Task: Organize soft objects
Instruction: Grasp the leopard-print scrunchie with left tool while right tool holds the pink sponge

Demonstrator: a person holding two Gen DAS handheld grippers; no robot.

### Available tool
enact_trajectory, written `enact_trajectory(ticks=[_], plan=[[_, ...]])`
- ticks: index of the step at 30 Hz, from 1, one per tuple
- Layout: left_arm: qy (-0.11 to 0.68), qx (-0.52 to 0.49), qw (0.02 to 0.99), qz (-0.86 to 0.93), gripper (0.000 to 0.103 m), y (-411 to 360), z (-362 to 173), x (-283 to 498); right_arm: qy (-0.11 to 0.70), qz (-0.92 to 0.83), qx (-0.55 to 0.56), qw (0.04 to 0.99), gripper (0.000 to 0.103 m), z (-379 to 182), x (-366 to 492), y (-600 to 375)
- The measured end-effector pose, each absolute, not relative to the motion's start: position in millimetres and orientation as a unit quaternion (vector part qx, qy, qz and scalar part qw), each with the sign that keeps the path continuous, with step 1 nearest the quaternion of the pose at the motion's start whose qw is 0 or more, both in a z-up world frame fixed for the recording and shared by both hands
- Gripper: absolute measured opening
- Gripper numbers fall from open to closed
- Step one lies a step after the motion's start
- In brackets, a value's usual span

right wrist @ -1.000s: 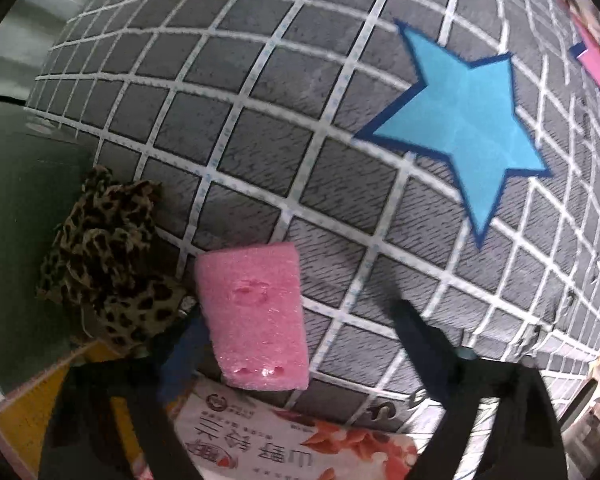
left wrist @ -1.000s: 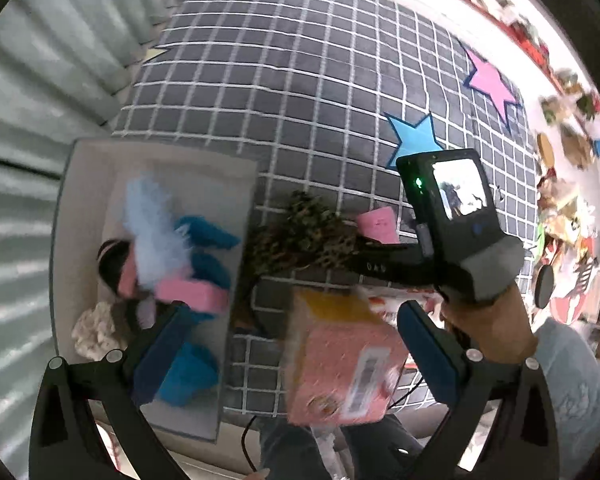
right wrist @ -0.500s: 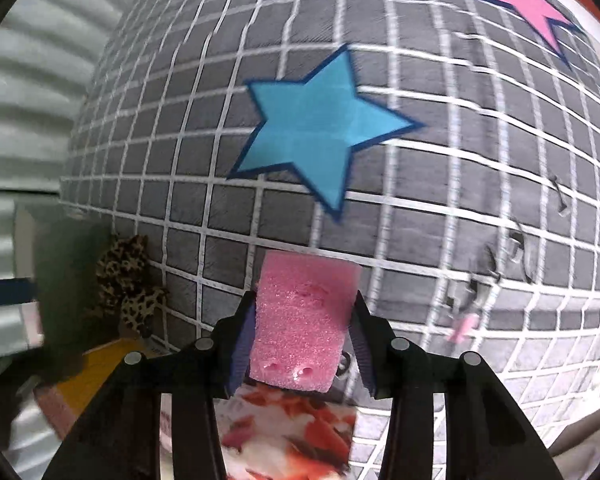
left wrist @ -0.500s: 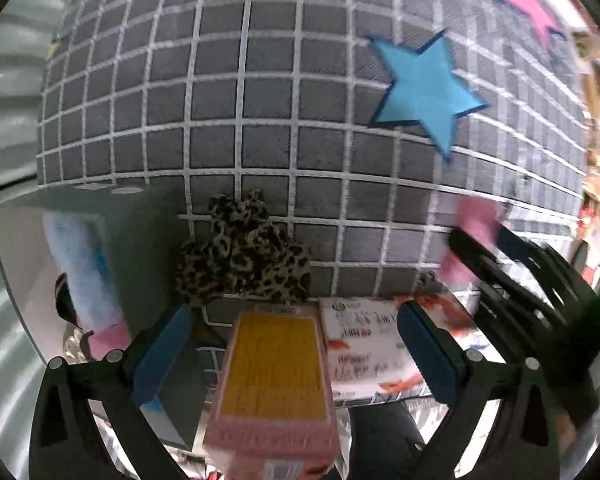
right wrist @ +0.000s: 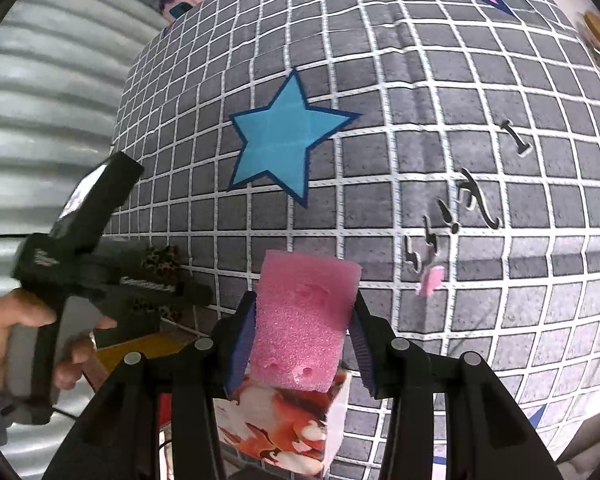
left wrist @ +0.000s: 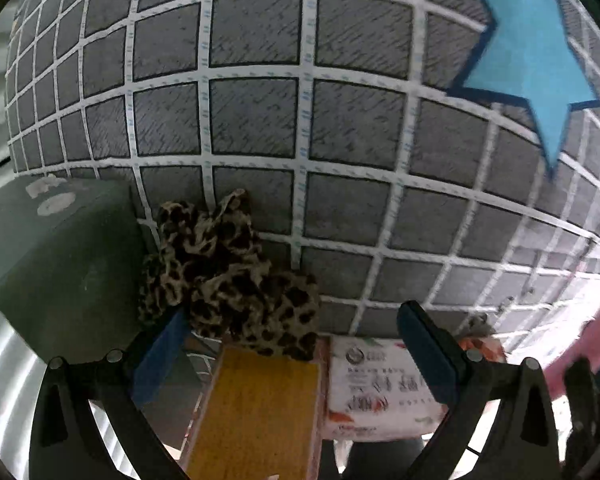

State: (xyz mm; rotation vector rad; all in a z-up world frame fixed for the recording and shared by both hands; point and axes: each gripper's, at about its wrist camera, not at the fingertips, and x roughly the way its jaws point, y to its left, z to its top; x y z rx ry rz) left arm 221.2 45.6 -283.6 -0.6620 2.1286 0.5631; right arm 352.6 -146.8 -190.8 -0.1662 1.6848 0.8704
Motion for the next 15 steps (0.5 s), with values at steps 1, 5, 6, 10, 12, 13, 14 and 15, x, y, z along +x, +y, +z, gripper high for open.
enact_trajectory(ticks=[1,5,6,10,12,13,14,15], plan=[[0.848,-0.261,0.402,0.227,0.103,46,-288,221,0.722,0.372,-0.068,0.58,0.046,-192,352,-147],[0.856,-0.262,0.382,0.229,0.103,48,-305,216,0.723,0.372,-0.056,0.58,0.046,-191,352,-154],[0.859,-0.257,0.379,0.228,0.103,47,-309,215,0.723,0.372,-0.053,0.58,0.046,-191,351,-155],[0.858,-0.259,0.386,0.22,0.094,43,-313,212,0.723,0.373,-0.041,0.58,0.046,-188,351,-159],[0.851,-0.274,0.4,0.204,0.07,46,-307,216,0.723,0.372,-0.033,0.581,0.046,-186,351,-162],[0.848,-0.279,0.405,0.199,0.043,43,-304,218,0.722,0.372,-0.03,0.583,0.046,-184,352,-163],[0.849,-0.274,0.407,0.197,0.023,41,-300,223,0.721,0.372,-0.028,0.584,0.046,-182,352,-164],[0.847,-0.272,0.415,0.19,0.023,37,-298,225,0.72,0.373,-0.025,0.585,0.046,-180,352,-164]])
